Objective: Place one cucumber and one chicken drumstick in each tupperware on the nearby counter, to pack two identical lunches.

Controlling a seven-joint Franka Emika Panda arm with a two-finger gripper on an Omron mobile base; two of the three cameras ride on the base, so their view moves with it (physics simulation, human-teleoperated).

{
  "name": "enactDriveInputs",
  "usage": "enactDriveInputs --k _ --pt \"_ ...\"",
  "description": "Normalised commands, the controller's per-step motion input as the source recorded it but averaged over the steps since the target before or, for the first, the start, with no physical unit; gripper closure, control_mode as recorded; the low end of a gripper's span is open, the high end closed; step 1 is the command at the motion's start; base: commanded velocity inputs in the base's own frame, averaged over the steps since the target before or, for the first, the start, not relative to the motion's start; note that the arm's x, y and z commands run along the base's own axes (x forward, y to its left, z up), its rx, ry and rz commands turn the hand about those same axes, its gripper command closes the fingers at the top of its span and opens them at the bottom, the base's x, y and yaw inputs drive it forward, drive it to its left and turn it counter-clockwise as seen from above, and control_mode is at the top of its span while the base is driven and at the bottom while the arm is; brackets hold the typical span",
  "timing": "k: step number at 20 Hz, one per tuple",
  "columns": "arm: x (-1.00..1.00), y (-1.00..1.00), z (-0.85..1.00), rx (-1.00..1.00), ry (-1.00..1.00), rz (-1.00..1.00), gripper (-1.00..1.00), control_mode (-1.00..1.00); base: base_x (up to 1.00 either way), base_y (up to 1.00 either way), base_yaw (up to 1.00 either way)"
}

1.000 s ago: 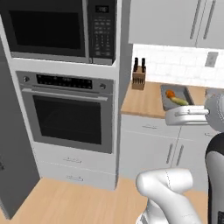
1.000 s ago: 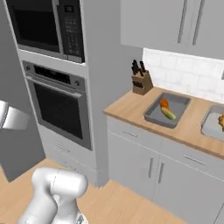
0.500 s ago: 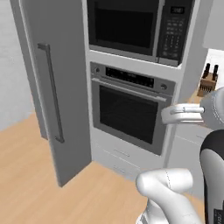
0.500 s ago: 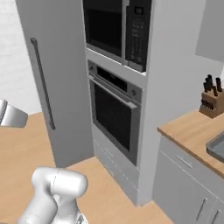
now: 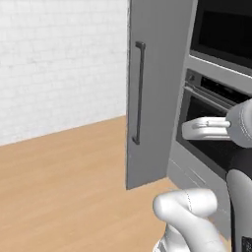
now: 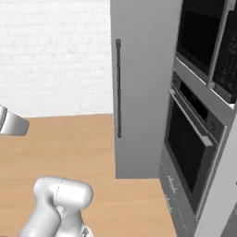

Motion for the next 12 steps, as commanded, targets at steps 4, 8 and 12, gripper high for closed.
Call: enactDriveInputs --k 4,8,12 --pt "0.00 0.00 0.00 0.00 0.00 0.00 -1.00 1.00 0.94 0.07 0.41" --pt "0.00 0.00 0.00 0.00 0.00 0.00 -1.00 1.00 1.00 0.19 0.25" --pt "0.00 0.00 0.00 0.00 0.00 0.00 -1.00 1.00 1.00 0.61 0.14"
